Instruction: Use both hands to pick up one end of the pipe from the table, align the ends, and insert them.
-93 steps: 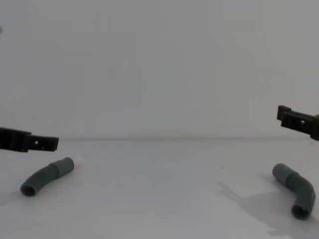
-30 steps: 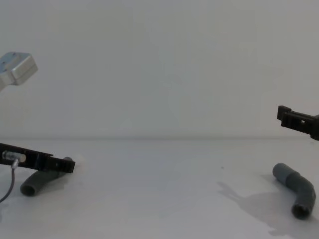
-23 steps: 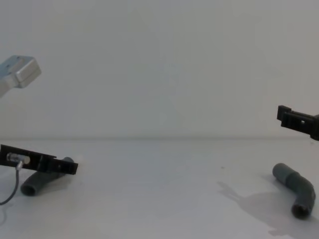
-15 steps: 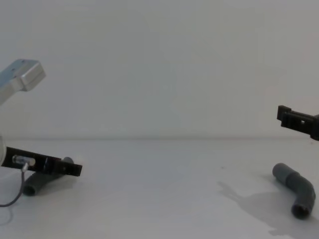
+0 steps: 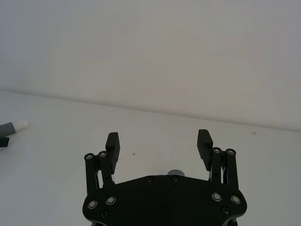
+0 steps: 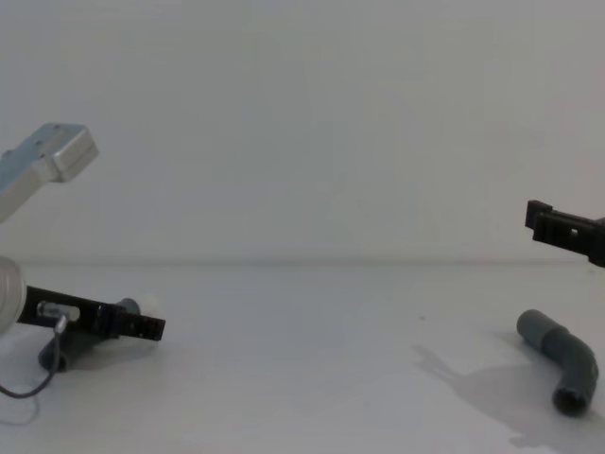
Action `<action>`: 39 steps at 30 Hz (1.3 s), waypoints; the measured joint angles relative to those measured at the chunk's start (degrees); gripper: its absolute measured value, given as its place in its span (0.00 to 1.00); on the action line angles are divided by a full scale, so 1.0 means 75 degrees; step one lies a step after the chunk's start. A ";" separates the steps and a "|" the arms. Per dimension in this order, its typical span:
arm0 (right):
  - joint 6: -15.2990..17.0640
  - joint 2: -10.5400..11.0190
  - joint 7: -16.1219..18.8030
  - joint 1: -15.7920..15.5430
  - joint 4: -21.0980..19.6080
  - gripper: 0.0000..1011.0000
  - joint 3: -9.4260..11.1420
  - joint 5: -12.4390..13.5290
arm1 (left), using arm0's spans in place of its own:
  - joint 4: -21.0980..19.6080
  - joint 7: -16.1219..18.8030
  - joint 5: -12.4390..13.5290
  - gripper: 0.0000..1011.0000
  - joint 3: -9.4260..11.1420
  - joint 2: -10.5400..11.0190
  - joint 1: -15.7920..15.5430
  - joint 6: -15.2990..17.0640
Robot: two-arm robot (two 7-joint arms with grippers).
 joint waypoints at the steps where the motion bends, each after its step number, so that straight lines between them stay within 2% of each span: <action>1: 0.0000 0.0000 0.0000 0.0000 0.0000 0.99 0.0000 0.0000 | 0.0000 0.0000 0.0000 0.99 0.0000 0.0000 0.0000 0.0000; 6: 0.0000 0.0000 0.0000 0.0000 0.0000 0.99 0.0000 0.0000 | 0.0065 -0.0005 0.0019 0.97 0.0004 -0.0037 -0.0026 -0.0011; 10: 0.0000 0.0000 0.0000 0.0000 0.0000 0.99 0.0000 0.0000 | 0.0090 -0.0008 0.0028 0.85 0.0007 -0.0054 -0.0036 -0.0015; 11: 0.0000 0.0000 0.0000 0.0000 0.0000 0.99 0.0000 0.0000 | 0.0095 -0.0009 0.0029 0.85 0.0008 -0.0056 -0.0038 -0.0016; 26: 0.0000 0.0000 0.0000 0.0000 0.0000 0.99 0.0000 0.0000 | 0.0140 -0.0013 0.0048 0.38 0.0010 -0.0084 -0.0055 -0.0025; 39: 0.0000 0.0000 0.0000 0.0000 0.0000 0.99 0.0001 0.0000 | 0.0153 -0.0014 0.0049 0.35 0.0010 -0.0093 -0.0063 -0.0025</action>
